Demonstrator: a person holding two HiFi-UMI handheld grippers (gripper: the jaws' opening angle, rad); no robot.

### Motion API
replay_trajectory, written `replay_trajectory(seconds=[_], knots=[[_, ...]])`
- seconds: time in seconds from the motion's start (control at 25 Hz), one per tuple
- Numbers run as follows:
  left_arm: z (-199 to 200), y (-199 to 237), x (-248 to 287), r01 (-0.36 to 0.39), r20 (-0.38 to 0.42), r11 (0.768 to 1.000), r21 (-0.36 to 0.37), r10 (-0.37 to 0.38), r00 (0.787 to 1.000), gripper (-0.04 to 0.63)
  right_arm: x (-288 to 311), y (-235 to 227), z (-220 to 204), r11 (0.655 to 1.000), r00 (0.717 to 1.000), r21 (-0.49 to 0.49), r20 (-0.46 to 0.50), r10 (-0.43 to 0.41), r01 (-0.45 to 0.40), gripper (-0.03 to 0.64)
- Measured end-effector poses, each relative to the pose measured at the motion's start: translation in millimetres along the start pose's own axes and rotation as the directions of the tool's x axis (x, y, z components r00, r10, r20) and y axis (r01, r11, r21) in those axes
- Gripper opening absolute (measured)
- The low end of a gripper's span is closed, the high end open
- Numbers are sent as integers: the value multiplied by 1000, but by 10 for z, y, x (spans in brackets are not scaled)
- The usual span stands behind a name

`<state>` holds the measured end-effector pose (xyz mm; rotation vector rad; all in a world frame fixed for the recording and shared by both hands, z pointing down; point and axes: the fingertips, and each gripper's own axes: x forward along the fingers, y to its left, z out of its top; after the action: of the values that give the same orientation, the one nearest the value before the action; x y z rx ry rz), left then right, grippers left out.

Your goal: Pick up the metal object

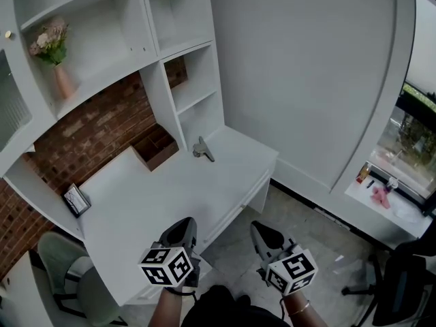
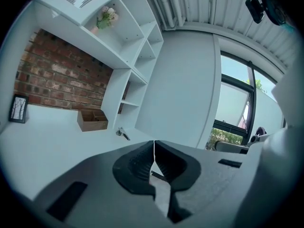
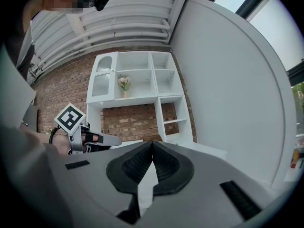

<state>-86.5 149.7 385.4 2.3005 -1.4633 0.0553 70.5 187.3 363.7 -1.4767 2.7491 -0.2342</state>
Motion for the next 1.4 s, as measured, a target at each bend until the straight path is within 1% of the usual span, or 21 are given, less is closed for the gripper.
replay_trajectory(seconds=[0.2,0.32,0.48,0.64,0.8,1.0,1.4], knots=[[3,48,176,-8,-19,1000,14,8,1000,15,111,-131,-25,1000,1000,13,-9,10,-10,5],[16,142,362,-12,-32,1000,7,12,999,15,244,-256,-77,1000,1000,25,-26,4,-4,5],[54,302,702,1,-40,999,-35,-3,999,17,501,-450,-137,999,999,38,-49,11,-9,5],[137,514,1120,-5,-38,997,-73,2,999,18,829,-740,-200,999,997,51,-83,10,-5,5],[239,767,1534,-11,-50,996,-89,6,999,39,1238,-1020,-216,998,995,57,-100,8,-2,5],[345,1025,2048,-14,-68,991,-132,5,998,66,1716,-1320,-222,996,992,84,-124,13,-3,5],[316,1525,2814,-32,-122,972,-233,4,993,118,2514,-1601,-399,992,977,127,-206,49,-23,5]])
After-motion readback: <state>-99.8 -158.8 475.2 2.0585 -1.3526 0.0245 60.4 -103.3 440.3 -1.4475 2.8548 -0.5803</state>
